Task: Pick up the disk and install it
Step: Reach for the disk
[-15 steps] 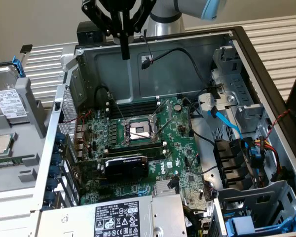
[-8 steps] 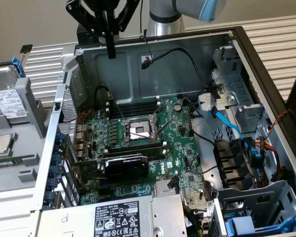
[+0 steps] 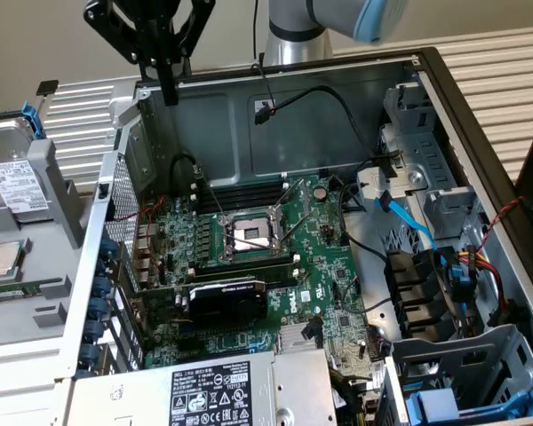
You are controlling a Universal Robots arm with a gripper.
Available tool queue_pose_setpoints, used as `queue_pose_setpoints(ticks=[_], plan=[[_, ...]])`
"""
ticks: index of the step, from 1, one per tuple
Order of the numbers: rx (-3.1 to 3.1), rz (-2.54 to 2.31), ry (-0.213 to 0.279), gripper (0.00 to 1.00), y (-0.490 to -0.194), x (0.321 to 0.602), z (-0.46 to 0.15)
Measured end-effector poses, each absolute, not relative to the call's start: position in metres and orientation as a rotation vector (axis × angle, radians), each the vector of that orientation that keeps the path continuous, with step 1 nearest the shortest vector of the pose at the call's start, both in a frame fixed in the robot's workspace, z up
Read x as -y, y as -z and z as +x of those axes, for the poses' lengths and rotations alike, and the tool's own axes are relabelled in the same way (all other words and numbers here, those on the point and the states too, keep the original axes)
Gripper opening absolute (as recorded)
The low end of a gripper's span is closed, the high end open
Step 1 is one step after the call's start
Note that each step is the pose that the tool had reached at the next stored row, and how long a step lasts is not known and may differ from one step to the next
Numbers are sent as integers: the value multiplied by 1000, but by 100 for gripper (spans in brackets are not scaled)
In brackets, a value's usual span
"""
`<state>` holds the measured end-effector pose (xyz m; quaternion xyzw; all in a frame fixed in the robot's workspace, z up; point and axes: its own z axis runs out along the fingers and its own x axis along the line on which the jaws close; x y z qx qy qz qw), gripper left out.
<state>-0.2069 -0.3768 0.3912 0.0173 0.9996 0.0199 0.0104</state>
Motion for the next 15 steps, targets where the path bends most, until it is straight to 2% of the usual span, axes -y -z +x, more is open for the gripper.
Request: queue_pose_setpoints(ticks=[15], plan=[[-3112, 55, -63, 11, -389, 373, -265]])
